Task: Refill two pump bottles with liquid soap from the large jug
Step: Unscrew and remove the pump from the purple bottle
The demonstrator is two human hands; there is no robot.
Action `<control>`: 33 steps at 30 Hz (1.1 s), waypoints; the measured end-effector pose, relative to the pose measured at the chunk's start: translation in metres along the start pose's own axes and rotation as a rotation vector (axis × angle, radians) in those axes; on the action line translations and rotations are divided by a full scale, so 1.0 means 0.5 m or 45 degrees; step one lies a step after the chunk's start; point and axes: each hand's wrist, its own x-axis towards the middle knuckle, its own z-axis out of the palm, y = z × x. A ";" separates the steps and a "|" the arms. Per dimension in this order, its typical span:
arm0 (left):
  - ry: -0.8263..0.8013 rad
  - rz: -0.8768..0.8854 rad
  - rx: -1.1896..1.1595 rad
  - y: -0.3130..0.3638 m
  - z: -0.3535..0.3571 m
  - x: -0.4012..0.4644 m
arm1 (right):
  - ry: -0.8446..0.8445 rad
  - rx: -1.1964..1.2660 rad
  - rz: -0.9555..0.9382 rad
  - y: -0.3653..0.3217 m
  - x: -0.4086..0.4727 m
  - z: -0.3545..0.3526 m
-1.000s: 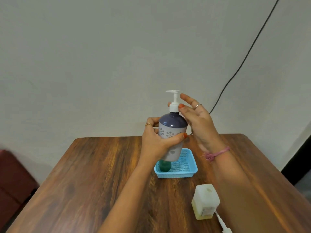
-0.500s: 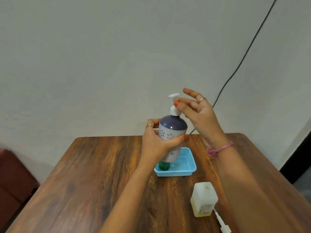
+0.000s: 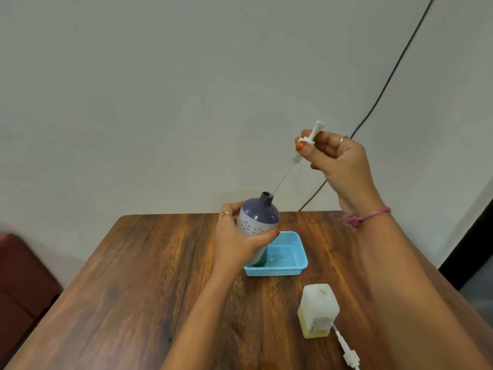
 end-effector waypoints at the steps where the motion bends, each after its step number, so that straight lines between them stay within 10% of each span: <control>1: 0.005 -0.009 0.002 -0.003 -0.001 -0.003 | 0.010 0.011 -0.002 -0.002 0.000 -0.002; 17: 0.032 -0.077 -0.039 -0.030 -0.007 -0.030 | 0.178 0.071 0.084 0.040 -0.019 -0.022; 33: -0.078 -0.317 -0.171 -0.174 0.036 -0.093 | 0.697 0.550 0.957 0.258 -0.334 -0.040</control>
